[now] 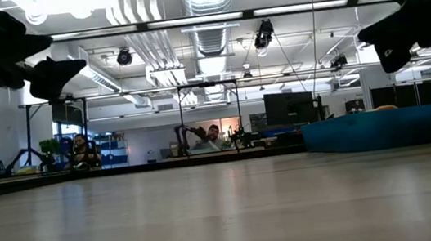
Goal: Roll microfiber towels into tight, uniform cylinder then place into a basket
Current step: Return to Home Position
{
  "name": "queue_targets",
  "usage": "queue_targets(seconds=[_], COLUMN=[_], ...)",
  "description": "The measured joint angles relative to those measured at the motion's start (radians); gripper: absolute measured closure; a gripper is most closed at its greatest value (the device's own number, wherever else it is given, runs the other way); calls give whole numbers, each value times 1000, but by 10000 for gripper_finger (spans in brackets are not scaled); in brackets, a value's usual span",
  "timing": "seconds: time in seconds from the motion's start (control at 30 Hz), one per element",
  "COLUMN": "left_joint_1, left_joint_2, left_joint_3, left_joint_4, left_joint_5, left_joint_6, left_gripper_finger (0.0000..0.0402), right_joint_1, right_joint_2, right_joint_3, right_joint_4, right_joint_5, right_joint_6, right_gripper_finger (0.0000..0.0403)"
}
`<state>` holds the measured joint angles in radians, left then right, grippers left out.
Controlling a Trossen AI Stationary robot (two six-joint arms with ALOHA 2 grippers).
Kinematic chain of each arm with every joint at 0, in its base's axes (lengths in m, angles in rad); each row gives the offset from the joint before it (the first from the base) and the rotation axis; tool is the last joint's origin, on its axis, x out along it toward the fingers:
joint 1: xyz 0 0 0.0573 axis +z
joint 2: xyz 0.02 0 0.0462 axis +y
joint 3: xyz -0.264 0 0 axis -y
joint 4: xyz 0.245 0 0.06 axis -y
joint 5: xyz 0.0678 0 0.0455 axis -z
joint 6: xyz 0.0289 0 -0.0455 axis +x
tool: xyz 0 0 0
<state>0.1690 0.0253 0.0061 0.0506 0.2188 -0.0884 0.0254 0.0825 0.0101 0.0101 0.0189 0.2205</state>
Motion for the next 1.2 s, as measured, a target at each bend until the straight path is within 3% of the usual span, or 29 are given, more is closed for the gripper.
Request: queue_targets(seconds=[0.3, 0.8, 1.2], left_joint_1=[0, 0, 0], left_joint_2=[65, 137, 172], left_joint_3=[0, -1, -1], left_joint_4=[-1, -3, -4], left_joint_5=[0, 0, 0], left_joint_6=[19, 18, 18], left_gripper_finger=[49, 49, 49], right_joint_1=[-94, -94, -94], right_joint_2=[6, 6, 6], right_joint_3=[0, 0, 0], right_joint_4=[-2, -1, -1], right_joint_5=[-18, -17, -17], right_joint_6=[-240, -117, -116], right_gripper_finger=[394, 394, 394])
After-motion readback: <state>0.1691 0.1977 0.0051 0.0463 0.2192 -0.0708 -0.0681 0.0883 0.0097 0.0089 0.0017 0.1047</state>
